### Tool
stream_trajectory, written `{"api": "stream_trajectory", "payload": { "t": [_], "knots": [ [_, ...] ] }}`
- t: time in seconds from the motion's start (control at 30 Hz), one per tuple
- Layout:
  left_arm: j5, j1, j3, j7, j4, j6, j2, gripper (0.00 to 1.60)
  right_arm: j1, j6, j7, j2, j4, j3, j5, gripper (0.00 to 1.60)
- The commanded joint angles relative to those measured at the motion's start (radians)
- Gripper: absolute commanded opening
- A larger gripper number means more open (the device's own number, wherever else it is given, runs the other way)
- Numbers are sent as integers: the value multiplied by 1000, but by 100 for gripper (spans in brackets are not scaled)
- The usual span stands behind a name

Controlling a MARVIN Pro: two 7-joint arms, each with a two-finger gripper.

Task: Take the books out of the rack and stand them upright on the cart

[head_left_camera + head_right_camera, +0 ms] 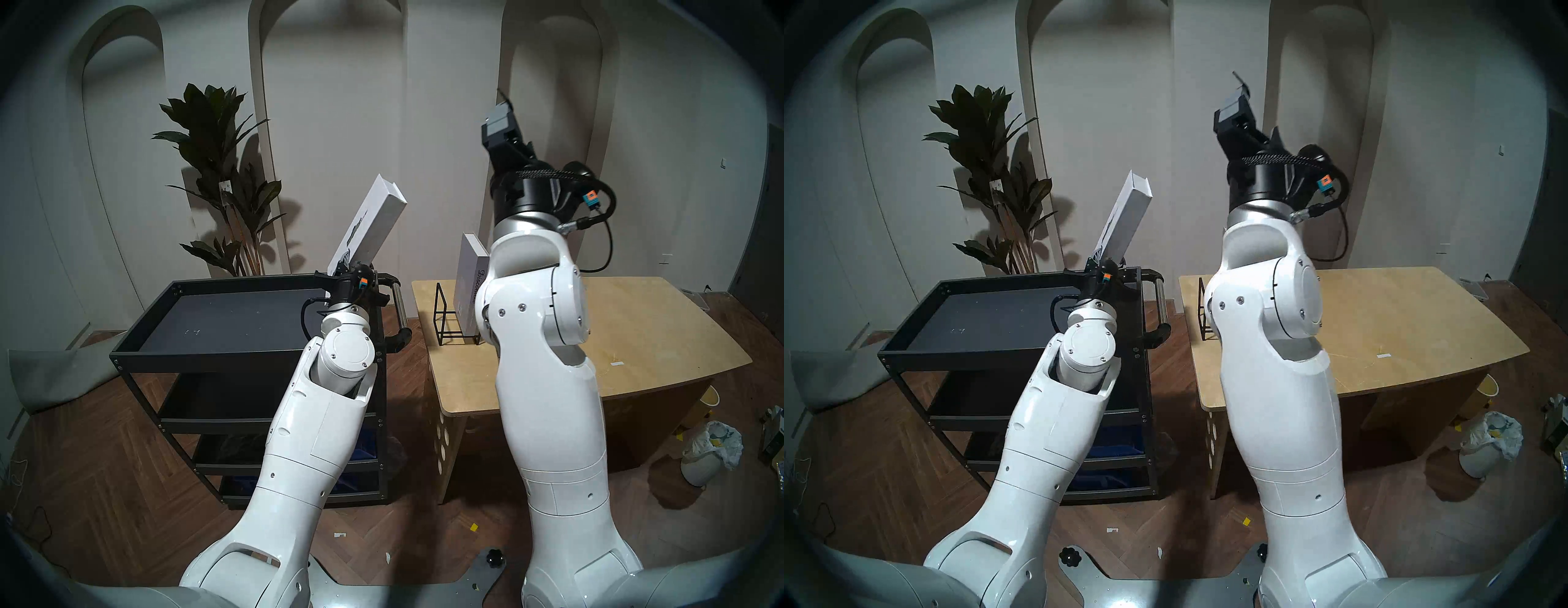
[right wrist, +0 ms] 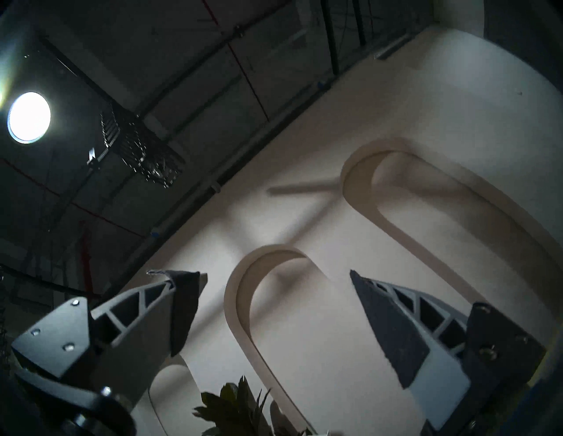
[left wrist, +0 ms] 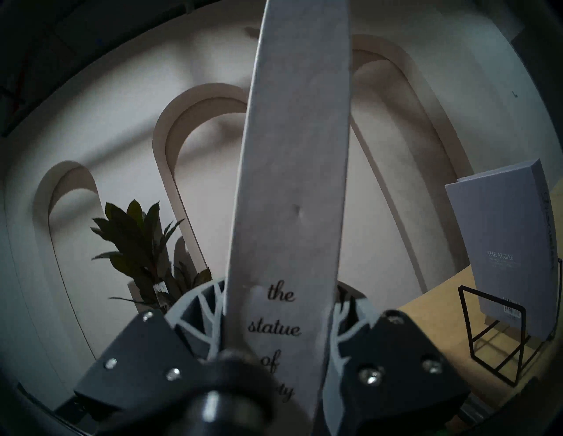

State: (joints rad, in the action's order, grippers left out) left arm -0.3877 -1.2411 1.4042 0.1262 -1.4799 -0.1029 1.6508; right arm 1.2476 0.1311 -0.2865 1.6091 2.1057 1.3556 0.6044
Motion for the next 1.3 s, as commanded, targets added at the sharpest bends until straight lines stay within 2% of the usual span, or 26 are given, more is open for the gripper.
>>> {"api": "stream_trajectory", "payload": {
  "t": [0.0, 0.2, 0.37, 0.53, 0.77, 0.8, 0.87, 1.07, 1.2, 1.27],
  "knots": [
    [90, 46, 84, -64, -45, -36, -14, 0, 4, 11, -16, -37, 110, 55, -58, 160],
    [162, 82, 173, -103, -20, -50, -41, 0, 26, 15, -50, -55, 138, 140, -80, 160],
    [198, 83, 229, -109, 1, 20, -72, 0, 28, 11, -67, -93, 137, 246, -95, 160],
    [249, 82, 266, -143, 31, 96, -87, 0, 78, -25, -28, -175, 117, 315, -105, 160],
    [320, 95, 296, -188, 87, 168, -88, 0, 186, -134, 58, -269, 50, 325, -174, 160],
    [326, 98, 298, -193, 95, 175, -89, 0, 196, -150, 73, -267, 42, 325, -187, 160],
    [338, 106, 302, -202, 119, 191, -92, 0, 220, -160, 80, -289, 24, 314, -207, 160],
    [325, 150, 297, -216, 247, 295, -127, 0, 288, -174, 119, -295, -2, 310, -221, 160],
    [303, 193, 291, -202, 296, 286, -142, 0, 313, -170, 129, -298, -8, 317, -226, 160],
    [278, 212, 278, -193, 303, 247, -159, 0, 318, -169, 129, -296, -8, 321, -230, 160]
  ]
}}
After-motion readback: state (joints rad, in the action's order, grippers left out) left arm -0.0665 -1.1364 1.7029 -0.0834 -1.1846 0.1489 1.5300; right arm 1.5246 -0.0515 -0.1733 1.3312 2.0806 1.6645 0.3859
